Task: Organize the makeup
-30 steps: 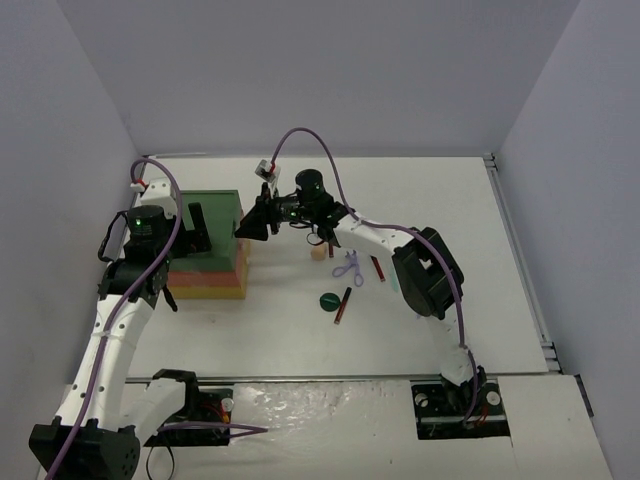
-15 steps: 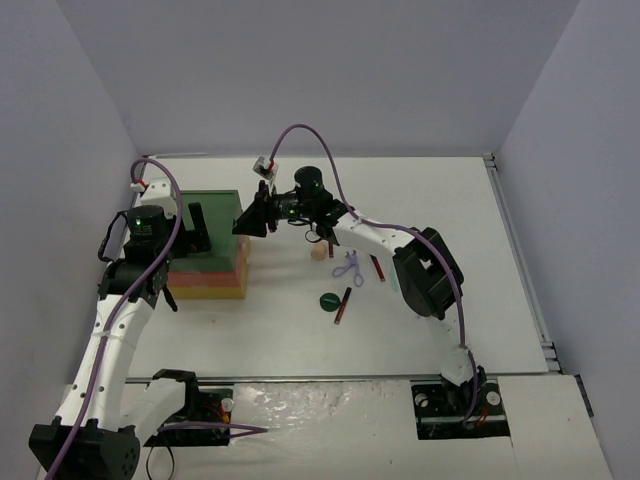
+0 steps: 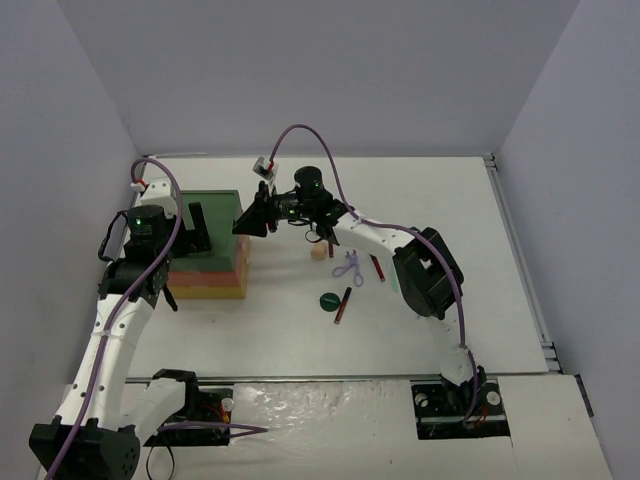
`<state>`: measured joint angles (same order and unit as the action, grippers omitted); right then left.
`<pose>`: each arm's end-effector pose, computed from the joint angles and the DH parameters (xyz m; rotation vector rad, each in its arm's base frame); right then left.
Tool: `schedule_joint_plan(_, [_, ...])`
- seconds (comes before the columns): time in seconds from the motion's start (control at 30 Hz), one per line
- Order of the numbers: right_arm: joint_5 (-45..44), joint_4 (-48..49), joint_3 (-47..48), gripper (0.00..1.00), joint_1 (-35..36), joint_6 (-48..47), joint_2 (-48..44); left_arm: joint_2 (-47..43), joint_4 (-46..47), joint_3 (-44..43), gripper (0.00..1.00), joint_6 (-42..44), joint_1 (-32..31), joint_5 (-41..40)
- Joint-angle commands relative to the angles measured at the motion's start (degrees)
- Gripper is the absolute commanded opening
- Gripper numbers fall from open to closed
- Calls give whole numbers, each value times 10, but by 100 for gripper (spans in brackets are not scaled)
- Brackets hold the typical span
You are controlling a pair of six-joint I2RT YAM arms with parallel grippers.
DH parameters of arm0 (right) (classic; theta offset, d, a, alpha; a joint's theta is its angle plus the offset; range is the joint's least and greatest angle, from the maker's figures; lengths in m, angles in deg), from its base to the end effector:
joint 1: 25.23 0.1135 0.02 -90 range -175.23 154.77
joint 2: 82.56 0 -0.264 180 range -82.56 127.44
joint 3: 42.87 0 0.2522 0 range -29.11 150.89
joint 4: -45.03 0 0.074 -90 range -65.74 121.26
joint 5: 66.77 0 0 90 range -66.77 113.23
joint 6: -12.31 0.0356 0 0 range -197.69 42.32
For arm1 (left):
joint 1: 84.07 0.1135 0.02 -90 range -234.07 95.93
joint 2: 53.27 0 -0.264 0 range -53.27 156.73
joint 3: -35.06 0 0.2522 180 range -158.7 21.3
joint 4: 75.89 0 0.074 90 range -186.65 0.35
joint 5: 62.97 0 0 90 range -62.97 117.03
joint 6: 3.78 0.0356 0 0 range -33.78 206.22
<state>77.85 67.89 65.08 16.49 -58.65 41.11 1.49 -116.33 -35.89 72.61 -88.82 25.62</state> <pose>0.3561 0.3564 0.2766 -1.1345 1.2747 1.5001 0.2091 -0.0165 0.3544 -0.1702 1.9912 -0.1818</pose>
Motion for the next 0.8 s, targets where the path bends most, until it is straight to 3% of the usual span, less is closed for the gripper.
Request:
schedule_joint_plan(0.0, [23,29,12,30,6,-8,-3,11,1,0,96,-8,4,14])
schedule_joint_plan(0.43, [0,19,-9,2,-4,-23,-26,15,-1,0,96,-9,4,10])
schedule_joint_plan(0.77, [-4,-47,-23,0,-13,-70,-56,24,-3,-2,96,-13,11,10])
